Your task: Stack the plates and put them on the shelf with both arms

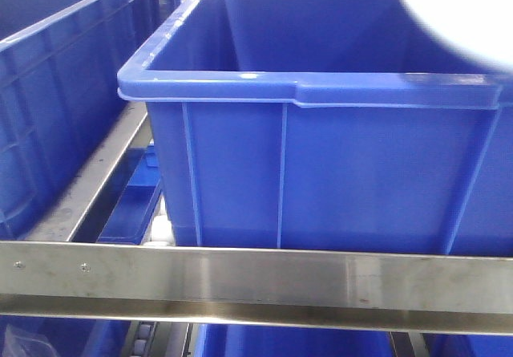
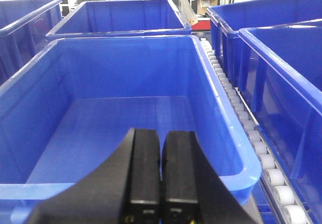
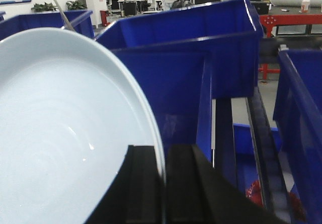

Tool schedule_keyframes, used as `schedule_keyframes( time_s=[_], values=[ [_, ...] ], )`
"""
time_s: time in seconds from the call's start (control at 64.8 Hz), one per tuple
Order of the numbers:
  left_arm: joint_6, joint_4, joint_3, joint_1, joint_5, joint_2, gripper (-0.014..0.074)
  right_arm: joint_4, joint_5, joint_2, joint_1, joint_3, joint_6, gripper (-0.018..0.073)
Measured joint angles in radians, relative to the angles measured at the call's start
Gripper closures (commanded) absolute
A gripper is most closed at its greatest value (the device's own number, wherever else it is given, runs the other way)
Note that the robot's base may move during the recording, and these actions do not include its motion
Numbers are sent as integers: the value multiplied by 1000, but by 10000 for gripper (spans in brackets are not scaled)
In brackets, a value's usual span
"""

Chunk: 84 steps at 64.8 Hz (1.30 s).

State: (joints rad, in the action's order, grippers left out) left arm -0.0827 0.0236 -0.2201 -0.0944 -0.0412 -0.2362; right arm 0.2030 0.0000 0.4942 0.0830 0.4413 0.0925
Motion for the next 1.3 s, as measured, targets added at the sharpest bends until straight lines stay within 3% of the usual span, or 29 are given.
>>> schedule_keyframes(
  time_s=[0.201, 0.402, 0.494, 0.649, 0.71, 0.865, 1.097, 1.297],
  values=[
    [0, 0, 0, 0, 0, 0, 514, 0, -14, 256, 36, 158, -1, 500],
    [0, 0, 0, 0, 0, 0, 514, 0, -214, 558, 124, 241, -1, 478],
    [0, 0, 0, 0, 0, 0, 514, 0, -271, 659, 136, 266, -1, 382],
    [0, 0, 0, 0, 0, 0, 514, 0, -310, 754, 137, 288, -9, 127],
    [0, 0, 0, 0, 0, 0, 514, 0, -312, 764, 137, 288, -10, 96],
    [0, 0, 0, 0, 0, 0, 514, 0, -303, 739, 137, 288, -12, 148],
    [0, 0, 0, 0, 0, 0, 514, 0, -224, 558, 101, 222, 110, 517],
    [0, 0, 0, 0, 0, 0, 514, 0, -207, 294, 65, 30, 138, 504]
  ],
)
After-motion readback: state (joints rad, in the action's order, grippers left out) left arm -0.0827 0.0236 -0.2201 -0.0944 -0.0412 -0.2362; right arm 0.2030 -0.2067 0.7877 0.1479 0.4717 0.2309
